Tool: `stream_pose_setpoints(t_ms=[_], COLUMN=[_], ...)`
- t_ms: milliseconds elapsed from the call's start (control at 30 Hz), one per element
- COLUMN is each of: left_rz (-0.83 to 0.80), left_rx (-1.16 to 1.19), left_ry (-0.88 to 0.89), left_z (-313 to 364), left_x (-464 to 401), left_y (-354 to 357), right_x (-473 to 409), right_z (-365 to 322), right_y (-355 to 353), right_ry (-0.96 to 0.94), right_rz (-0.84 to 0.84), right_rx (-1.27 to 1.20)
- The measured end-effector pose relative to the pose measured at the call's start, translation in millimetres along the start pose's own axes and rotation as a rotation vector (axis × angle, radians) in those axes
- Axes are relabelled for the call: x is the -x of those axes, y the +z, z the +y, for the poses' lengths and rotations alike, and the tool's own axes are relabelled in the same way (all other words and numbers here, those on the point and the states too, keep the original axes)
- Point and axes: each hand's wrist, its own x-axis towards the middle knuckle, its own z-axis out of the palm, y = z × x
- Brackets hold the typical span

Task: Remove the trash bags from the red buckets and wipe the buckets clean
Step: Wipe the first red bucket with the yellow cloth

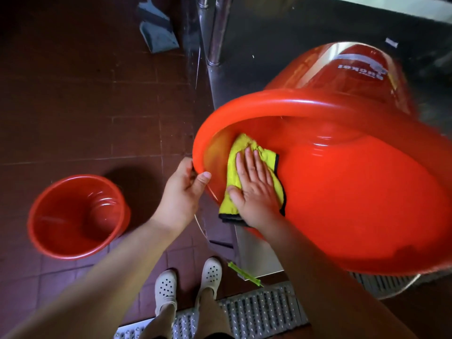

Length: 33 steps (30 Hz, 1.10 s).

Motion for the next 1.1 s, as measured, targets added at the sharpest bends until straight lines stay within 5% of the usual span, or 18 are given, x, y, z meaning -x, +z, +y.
stream_pose_setpoints(t_ms=[300,533,633,867,1100], left_rz=[0.039,-0.025,-0.005,0.163,0.115], left_rx=[-0.045,0.306,0.368,0.29,0.148], left_ry=[0.193,-0.231,-0.285,-0.2,-0.047], left_z=[32,-9,-19,-21,6], left_x=[-13,3,12,12,0], left_y=[-24,-23,-17,-12,-25], right_x=[-89,-97,-88,5,-22], right_z=[79,74,46,-44,10], right_y=[-5,-1,1,14,3], right_ry=[0.294,0.357,0.417,0.141,0.1], right_rz=[-0.109,-0.107,-0.099,0.001,-0.084], right_rx=[0.15,0.138,0.065,-0.015,0.086])
